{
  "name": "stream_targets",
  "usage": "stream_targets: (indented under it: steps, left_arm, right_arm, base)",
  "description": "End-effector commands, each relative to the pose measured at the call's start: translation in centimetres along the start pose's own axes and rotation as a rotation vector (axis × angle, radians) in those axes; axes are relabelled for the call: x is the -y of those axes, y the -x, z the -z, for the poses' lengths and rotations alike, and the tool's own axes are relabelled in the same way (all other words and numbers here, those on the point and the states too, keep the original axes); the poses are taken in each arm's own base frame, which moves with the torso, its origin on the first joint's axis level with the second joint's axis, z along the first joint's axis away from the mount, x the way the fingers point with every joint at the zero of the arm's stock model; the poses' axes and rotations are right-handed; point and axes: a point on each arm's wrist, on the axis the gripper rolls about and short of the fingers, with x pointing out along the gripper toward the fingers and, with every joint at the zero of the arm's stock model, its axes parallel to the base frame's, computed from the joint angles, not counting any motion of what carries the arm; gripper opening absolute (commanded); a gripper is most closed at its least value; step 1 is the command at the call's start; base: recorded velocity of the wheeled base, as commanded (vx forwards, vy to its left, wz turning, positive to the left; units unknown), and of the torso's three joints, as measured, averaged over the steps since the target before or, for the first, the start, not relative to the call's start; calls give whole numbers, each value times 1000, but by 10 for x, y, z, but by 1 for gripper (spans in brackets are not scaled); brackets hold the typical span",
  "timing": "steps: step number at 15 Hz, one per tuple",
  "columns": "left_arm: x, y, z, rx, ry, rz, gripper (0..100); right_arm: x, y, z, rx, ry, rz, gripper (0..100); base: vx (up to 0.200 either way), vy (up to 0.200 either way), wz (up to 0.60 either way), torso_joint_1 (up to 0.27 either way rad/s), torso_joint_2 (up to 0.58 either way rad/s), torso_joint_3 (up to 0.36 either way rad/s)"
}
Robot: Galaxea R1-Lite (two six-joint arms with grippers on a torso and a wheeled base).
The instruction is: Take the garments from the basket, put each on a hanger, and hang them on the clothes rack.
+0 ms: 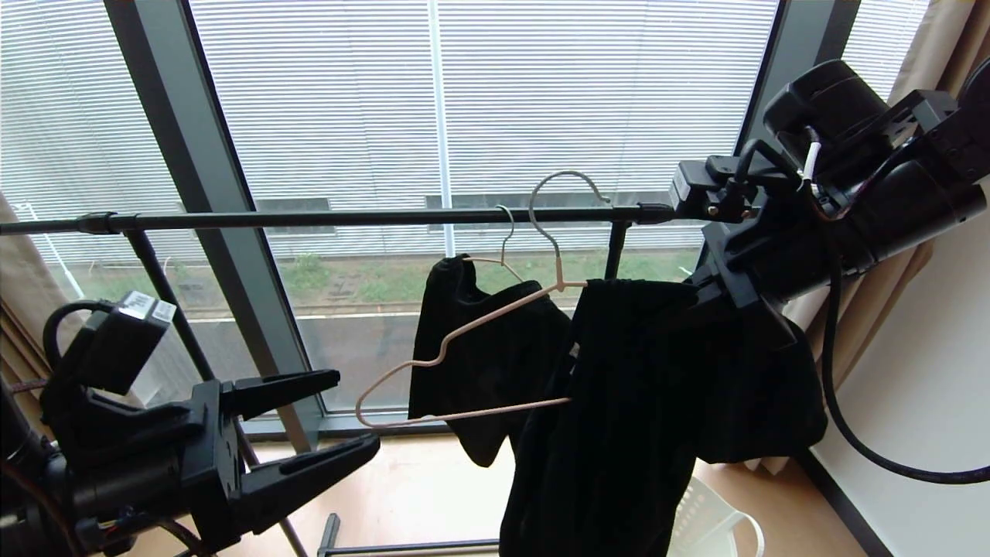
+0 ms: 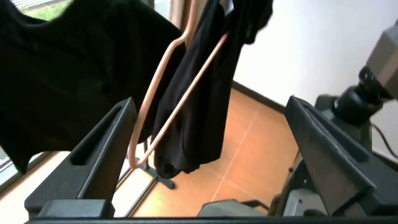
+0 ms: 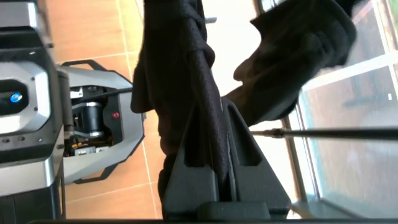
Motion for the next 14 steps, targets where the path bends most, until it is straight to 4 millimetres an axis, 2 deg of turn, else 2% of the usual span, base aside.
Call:
stream_targets:
  steps: [1, 3, 5, 8, 11, 14]
  left_arm:
    - [-8, -2, -1, 31, 55, -24, 100]
    - [-13, -5, 3, 25, 69, -28, 100]
    - [-17, -11, 17, -22, 108, -3, 100]
    - [-17, -7, 29, -62, 202, 161, 100]
    - [-25, -14, 40, -90, 228, 177, 100]
    - [-32, -23, 61, -113, 242, 184, 100]
  right_arm:
    - [-5, 2, 3, -15, -4, 1, 0]
    - [-6, 5, 3, -22, -1, 26, 0]
    - [1, 20, 3, 22, -13, 104, 0]
    - [5, 27, -2, 87, -109, 163, 0]
    - [-1, 33, -2, 98, -127, 163, 0]
    - [-11, 43, -5, 123, -106, 167, 0]
  base:
    - [0, 0, 0, 0, 0, 0]
    - [0, 0, 0, 0, 0, 0]
    - [0, 0, 0, 0, 0, 0]
    - [0, 0, 0, 0, 0, 0]
    - [0, 0, 0, 0, 0, 0]
    - [0, 0, 0, 0, 0, 0]
